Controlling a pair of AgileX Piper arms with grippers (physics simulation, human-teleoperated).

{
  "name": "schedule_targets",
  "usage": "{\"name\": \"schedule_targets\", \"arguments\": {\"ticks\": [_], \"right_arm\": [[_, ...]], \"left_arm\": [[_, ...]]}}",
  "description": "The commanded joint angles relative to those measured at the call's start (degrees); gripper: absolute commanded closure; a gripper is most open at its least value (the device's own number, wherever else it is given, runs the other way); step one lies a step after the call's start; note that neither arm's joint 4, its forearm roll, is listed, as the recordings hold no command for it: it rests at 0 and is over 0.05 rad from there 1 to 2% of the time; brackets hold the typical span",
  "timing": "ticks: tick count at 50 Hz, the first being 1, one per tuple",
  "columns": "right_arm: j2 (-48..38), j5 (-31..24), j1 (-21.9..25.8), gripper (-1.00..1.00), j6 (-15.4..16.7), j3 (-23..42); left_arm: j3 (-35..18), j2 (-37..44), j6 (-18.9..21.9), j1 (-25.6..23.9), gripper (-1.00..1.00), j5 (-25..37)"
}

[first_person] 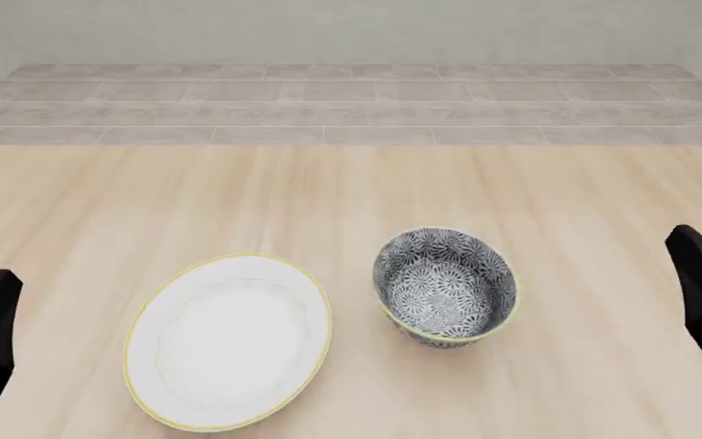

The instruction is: Put the bowl on the plate.

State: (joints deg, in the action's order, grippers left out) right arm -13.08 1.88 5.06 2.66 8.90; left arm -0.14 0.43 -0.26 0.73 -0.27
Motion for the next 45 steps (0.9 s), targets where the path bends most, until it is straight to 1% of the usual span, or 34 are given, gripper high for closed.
{"name": "schedule_targets", "arguments": {"ticks": [1,2,7,11,12,14,19,21,25,33,36,38,45], "right_arm": [[-11.4,2.2,2.9,-1.00,1.4,5.2],[-13.0,2.5,3.4,-1.00,1.5,5.8],[-15.1,2.6,3.6,-1.00,3.1,7.5],[-16.4,1.9,4.6,-1.00,3.6,8.9],[-17.9,2.1,4.4,-1.00,4.6,9.4],[-18.6,2.3,5.0,-1.00,4.1,9.7],[-20.0,2.6,5.3,-1.00,4.8,10.2],[-22.6,3.3,5.7,-1.00,4.9,11.2],[-24.7,4.1,5.9,-1.00,5.2,11.7],[-26.6,4.3,6.7,-1.00,5.7,12.9],[-28.4,4.6,7.4,-1.00,5.5,13.6],[-30.1,4.5,8.5,-1.00,4.7,14.3],[-35.6,5.0,9.1,-1.00,4.5,16.1]], "left_arm": [[0.0,-0.2,0.1,0.0,-1.00,0.0],[0.0,-0.3,0.1,-0.1,-1.00,-0.1],[0.0,-0.3,0.2,-0.1,-1.00,-0.2],[0.0,-0.4,0.2,-0.1,-1.00,-0.3],[0.0,-0.4,0.2,-0.1,-1.00,-0.3],[0.0,-0.4,0.4,-0.2,-1.00,-0.4],[0.0,-0.4,0.4,-0.3,-1.00,-0.4],[0.0,-0.4,0.4,-0.3,-1.00,-0.4],[0.0,-0.4,0.6,-0.4,-1.00,-0.4],[0.0,-0.4,0.6,-0.4,-1.00,-0.3],[0.0,-0.4,0.7,-0.5,-1.00,-0.3],[0.0,-0.4,0.7,-0.6,-1.00,-0.3],[0.0,-0.4,0.7,-0.5,-1.00,-0.3]]}}
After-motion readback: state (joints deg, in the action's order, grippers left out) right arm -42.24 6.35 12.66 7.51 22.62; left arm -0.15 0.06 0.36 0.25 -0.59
